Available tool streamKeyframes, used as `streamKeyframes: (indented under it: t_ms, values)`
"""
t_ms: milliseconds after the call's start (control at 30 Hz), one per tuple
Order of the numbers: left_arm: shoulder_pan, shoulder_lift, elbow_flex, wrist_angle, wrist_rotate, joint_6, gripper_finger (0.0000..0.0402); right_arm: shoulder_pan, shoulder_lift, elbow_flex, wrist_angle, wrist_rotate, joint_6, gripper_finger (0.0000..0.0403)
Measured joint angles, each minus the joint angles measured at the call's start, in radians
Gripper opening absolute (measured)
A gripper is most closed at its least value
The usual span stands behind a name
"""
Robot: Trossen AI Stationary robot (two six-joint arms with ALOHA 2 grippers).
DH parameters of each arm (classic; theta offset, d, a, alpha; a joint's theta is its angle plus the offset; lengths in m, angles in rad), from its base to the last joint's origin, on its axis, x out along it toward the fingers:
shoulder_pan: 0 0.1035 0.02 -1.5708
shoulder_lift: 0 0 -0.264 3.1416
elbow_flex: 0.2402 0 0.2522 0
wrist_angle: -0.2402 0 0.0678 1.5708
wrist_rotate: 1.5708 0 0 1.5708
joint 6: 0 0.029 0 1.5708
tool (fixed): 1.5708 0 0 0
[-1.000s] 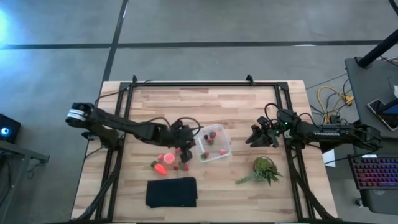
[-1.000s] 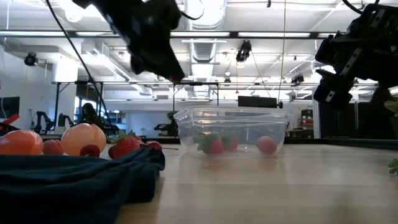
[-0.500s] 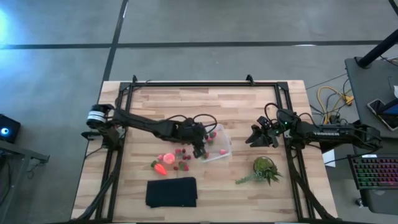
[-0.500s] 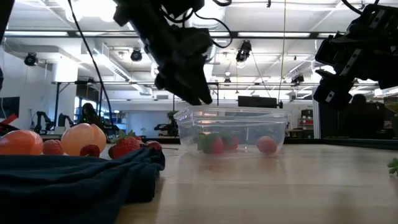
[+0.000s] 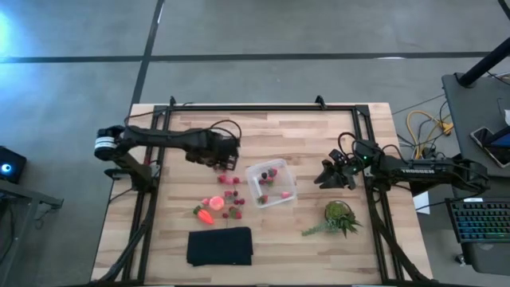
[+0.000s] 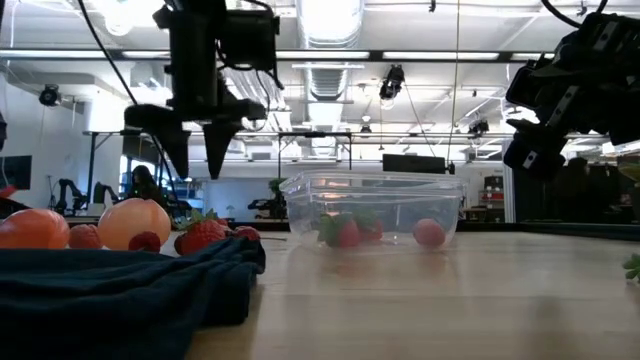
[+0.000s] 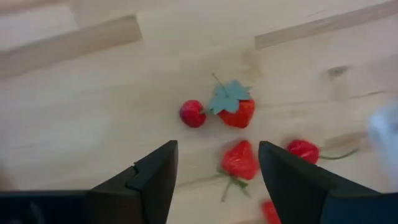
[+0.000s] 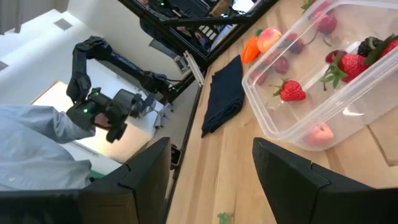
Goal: Pick and placing Produce into tupperware
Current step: Put the red strawberry into the container
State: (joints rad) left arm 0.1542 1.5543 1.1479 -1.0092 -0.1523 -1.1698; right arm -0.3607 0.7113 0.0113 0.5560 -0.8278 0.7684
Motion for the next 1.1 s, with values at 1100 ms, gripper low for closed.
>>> streamKeyframes:
  t_ms: [1100]
  values:
    - [0.001, 0.227, -0.062, 0.266, 0.04, -0.022, 0.0202, 0.0, -0.002, 0.0, 0.001, 0.018, -0.003, 0.0219]
